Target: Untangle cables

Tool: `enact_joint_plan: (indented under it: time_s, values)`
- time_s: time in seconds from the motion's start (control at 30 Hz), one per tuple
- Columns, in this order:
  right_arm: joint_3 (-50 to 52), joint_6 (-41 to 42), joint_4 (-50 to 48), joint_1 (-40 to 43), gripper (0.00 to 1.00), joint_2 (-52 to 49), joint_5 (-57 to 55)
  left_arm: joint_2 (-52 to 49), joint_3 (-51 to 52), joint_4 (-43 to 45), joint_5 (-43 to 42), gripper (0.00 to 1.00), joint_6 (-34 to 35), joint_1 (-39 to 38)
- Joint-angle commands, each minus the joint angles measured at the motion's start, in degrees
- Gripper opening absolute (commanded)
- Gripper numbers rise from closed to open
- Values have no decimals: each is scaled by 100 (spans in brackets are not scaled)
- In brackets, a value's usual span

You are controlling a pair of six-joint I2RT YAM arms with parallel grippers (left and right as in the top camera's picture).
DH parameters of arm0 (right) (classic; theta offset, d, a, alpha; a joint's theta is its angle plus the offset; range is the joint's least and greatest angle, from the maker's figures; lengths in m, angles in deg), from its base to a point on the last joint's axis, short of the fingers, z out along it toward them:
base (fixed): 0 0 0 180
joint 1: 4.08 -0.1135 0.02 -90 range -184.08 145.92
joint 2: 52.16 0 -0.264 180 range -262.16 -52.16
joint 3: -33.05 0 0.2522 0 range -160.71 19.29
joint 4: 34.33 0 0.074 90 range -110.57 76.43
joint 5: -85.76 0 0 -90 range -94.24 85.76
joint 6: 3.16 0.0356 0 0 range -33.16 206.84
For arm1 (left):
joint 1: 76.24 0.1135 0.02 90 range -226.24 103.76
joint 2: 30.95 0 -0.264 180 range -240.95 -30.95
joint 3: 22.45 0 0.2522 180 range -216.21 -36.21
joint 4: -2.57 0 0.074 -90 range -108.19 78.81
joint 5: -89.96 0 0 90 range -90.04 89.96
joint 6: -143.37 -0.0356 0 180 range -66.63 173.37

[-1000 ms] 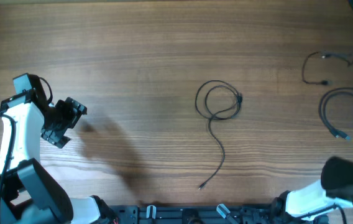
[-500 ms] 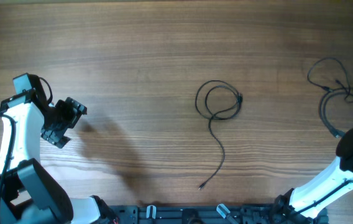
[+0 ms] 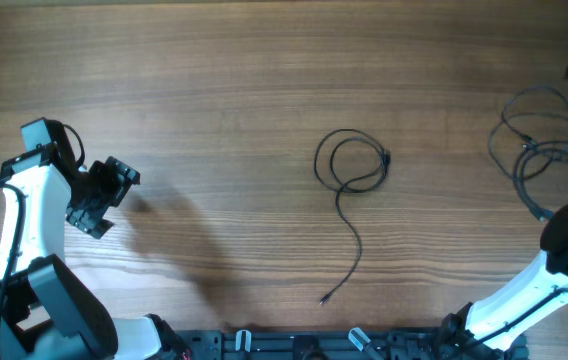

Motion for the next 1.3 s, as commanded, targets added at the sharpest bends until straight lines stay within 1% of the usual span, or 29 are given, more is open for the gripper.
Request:
enact_joint_plan:
  time_s: [0.0,0.13,0.2,0.23,0.33,0.4,0.47,0.5,0.57,0.73,0.83,0.93,1.03,1.07,1.1,1.23,1.27]
  values:
    - [28,-273,76,-271,93,-63,201,118,-2,-20,52,91,-28,26]
    - [28,-562,275,-715,93,-63,203,118,-2,-17,52,91,-26,26]
    - [28,-798,411,-1073,94,-63,214,118,-2,-17,52,91,-28,26]
    - [28,-1082,479,-1311,94,-63,334,118,-2,-17,50,91,-28,20]
    - [28,-1565,643,-1880,94,-72,529,118,-2,2,44,91,-35,-72]
    - [33,-1635,772,-2302,94,-111,520,118,-2,111,-197,91,-317,-273]
    - [197,-1606,752,-2664,94,-114,435,118,-2,225,-291,91,-455,-544]
    - [310,-1510,737,-2811,94,-114,352,118,-2,278,-291,91,-466,-706]
    - [756,-960,623,-3101,88,-111,24,118,-2,354,-273,92,-463,-1049]
    - [1814,-507,378,-3423,82,-94,26,118,-2,363,-162,92,-461,-1434]
    - [2756,-356,-203,-3624,82,76,28,118,0,313,-140,93,-461,-1488]
    - [3445,-197,-713,-3842,81,310,24,118,0,271,-142,93,-461,-1517]
    - [4271,291,-1427,-4175,81,555,22,118,0,236,-142,93,-461,-1700]
    - [4371,363,-1519,-4229,80,555,17,118,0,236,-142,92,-461,-1784]
    - [4527,452,-1674,-4301,76,553,0,118,0,240,-142,93,-461,-1893]
    - [4885,850,-2083,-4457,72,553,-22,118,0,273,-118,92,-459,-2291]
    - [4905,966,-2070,-4465,69,553,-26,118,0,286,-114,92,-461,-2387]
